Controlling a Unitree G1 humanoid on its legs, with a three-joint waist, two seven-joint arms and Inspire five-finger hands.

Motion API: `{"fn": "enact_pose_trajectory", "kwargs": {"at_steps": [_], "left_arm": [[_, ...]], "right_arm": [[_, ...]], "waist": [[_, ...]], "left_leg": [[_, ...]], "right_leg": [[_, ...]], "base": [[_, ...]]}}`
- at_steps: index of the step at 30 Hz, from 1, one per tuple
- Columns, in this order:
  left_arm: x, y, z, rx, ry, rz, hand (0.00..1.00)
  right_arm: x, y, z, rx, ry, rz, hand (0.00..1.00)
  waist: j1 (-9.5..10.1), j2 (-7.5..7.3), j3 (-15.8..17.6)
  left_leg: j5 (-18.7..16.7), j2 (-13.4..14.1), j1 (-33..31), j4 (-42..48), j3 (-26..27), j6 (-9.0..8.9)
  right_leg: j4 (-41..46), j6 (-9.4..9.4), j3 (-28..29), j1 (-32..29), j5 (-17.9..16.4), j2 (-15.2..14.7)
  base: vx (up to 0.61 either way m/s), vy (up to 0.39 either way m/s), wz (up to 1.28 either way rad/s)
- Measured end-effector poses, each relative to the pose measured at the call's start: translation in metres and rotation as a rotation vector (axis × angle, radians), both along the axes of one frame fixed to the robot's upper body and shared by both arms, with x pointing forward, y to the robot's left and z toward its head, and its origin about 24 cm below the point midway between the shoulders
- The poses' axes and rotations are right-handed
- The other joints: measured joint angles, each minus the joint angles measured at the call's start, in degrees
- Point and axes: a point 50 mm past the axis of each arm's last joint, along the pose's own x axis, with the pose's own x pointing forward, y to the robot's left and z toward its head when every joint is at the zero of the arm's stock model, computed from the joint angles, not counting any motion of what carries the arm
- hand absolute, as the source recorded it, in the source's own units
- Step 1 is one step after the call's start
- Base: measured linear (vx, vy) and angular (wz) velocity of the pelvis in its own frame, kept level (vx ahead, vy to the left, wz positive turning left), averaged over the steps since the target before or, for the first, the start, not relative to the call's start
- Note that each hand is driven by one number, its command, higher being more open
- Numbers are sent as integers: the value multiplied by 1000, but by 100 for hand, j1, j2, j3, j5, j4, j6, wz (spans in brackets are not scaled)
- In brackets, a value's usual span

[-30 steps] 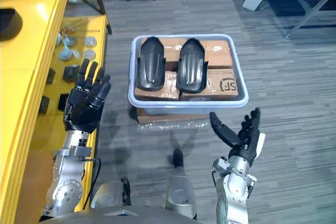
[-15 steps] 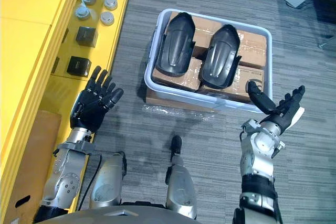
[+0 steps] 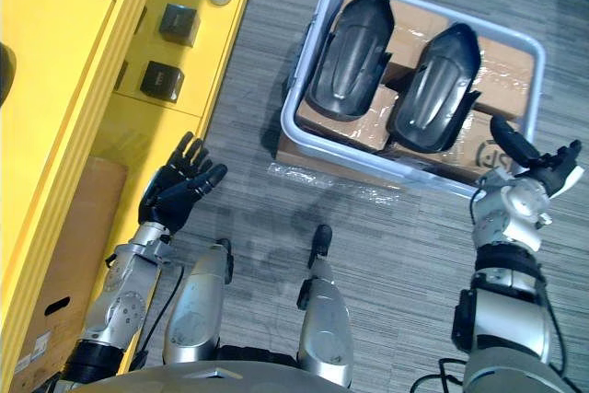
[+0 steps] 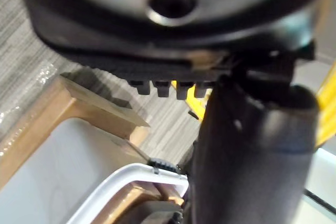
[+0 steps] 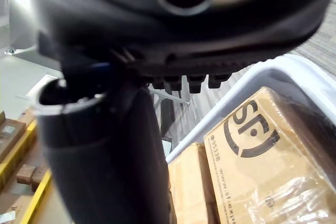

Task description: Walk over and take three plastic housings, then place them on the shelf

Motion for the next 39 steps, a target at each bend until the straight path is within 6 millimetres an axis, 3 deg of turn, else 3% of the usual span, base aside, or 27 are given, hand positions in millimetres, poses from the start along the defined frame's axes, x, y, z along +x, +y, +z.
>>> {"fn": "enact_pose_trajectory", "kwargs": {"at_steps": [3,5,7,16,24,25,32,39], "left_arm": [[0,-2,-7,2,30,-6,100],[1,-9,-11,-3,49,-30,100],[0,-9,-13,-8,59,-21,100],[2,-11,-17,-25,82,9,100],[4,-8,-13,-44,57,37,100],[4,-8,-13,-52,56,38,100],[4,-6,-12,-71,55,50,100],[3,0,-12,-70,53,75,100]], "right_arm": [[6,-3,6,51,31,7,100],[0,-13,11,52,71,7,100],[2,-12,11,92,72,28,100],[-7,-29,28,103,102,102,100],[-7,-29,27,105,126,137,100],[-7,-29,27,99,143,140,0],[-14,-33,24,144,186,140,0],[-7,-21,9,224,225,262,0]], "waist": [[38,65,8],[136,234,81],[165,268,79],[308,352,92],[314,353,92],[324,353,92],[310,346,93],[344,317,99]], "left_leg": [[-4,-6,-211,132,-28,7],[-40,-12,-317,277,-56,50],[-46,-14,-448,360,-51,58],[9,-1,-770,500,-86,57],[32,76,-853,558,-166,22],[39,83,-851,558,-176,11],[79,139,-846,562,-205,-25],[178,230,-704,405,-249,-126]], "right_leg": [[5,-2,-17,-150,62,4],[98,0,-52,-221,67,2],[194,-1,-55,-362,66,-7],[355,-139,-165,-682,28,-20],[591,-214,-374,-789,-34,13],[599,-216,-404,-784,-35,15],[634,-237,-462,-775,-51,51],[654,-240,-535,-690,-52,119]], "base": [[-93,33,0],[-115,52,0],[-126,54,-5],[-100,32,-1],[-66,22,2],[-61,14,4],[-58,17,0],[-38,-12,2]]}}
